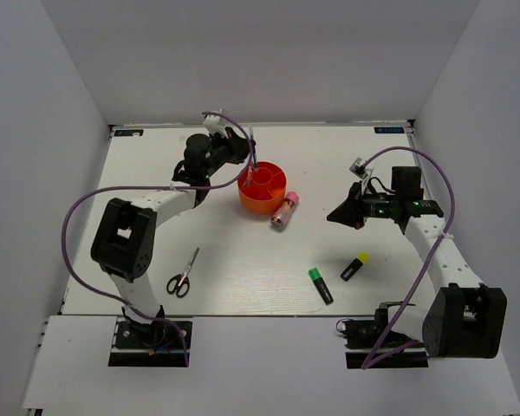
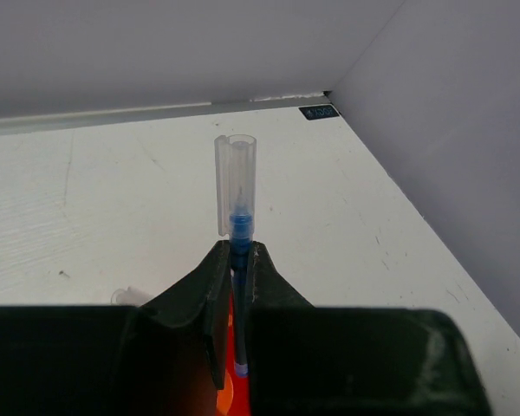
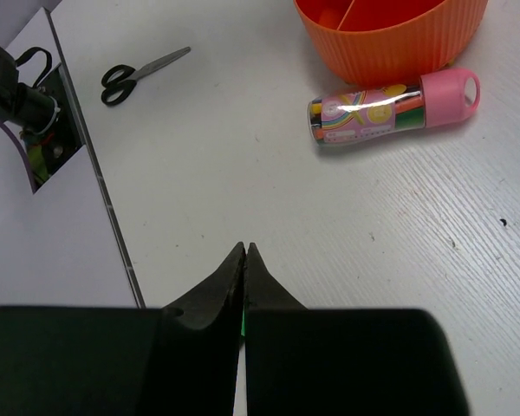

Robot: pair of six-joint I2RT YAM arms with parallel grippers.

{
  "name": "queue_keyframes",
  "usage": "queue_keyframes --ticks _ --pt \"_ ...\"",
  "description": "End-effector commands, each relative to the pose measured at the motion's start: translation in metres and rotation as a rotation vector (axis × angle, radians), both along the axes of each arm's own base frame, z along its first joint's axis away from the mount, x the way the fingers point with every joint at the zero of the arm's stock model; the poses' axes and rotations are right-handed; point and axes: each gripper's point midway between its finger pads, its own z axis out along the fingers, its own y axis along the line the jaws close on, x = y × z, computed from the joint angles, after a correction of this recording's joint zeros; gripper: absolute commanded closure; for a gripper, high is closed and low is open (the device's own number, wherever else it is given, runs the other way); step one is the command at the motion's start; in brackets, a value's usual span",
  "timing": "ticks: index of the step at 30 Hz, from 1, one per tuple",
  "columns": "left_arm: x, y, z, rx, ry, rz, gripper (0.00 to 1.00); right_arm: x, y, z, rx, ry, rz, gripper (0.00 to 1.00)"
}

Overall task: Sort the stationery into containers
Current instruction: Place the pen in the storage box.

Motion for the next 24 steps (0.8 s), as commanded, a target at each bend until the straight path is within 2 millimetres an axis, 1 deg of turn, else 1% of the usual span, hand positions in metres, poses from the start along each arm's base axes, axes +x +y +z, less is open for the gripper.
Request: queue_keyframes --ticks 1,2,3,4,5,7,8,10,11,12,17,23,24 --pt "0.010 -0.012 0.064 -0.107 -0.192 -0.002 1.00 0.001 0.000 -0.001 0.021 -0.008 0.011 1.00" --pt "0.016 -0.015 0.059 -0.107 -0.187 -0.002 1.00 0.001 0.000 -0.001 0.021 -0.005 0.010 1.00" --pt "0.019 -0.016 0.058 -0.110 -0.185 0.000 1.00 0.001 0.000 -0.001 0.021 -0.005 0.009 1.00" --pt "0.023 -0.018 0.052 -0.111 -0.171 0.003 1.00 0.000 0.000 -0.003 0.021 -0.003 0.013 1.00" --pt "0.027 -0.019 0.059 -0.122 -0.185 0.004 1.00 0.002 -0.001 -0.003 0.019 -0.004 0.009 1.00" --pt "0.031 -0.023 0.063 -0.131 -0.183 -0.005 1.00 0.002 -0.001 -0.003 0.018 -0.007 0.009 1.00" --pt "0.033 -0.025 0.057 -0.131 -0.171 -0.009 1.00 0.002 -0.001 -0.003 0.019 -0.004 0.011 1.00" --pt "0.036 -0.028 0.061 -0.134 -0.176 -0.016 1.00 0.002 -0.002 -0.005 0.016 -0.001 0.010 1.00" --pt "0.040 -0.029 0.052 -0.123 -0.161 -0.013 1.00 0.002 -0.002 -0.005 0.016 0.003 0.009 1.00" --pt "0.042 -0.030 0.052 -0.119 -0.160 -0.013 1.00 0.003 -0.003 -0.006 0.016 0.000 0.009 1.00" --pt "0.050 -0.030 0.021 -0.089 -0.114 0.003 1.00 0.003 -0.004 -0.008 0.011 0.007 0.005 1.00" --pt "0.054 -0.031 -0.004 -0.067 -0.075 0.010 1.00 0.003 -0.004 -0.007 0.014 0.006 0.007 1.00" --pt "0.054 -0.031 -0.006 -0.067 -0.073 0.011 1.00 0.004 -0.005 -0.006 0.016 0.002 0.007 1.00"
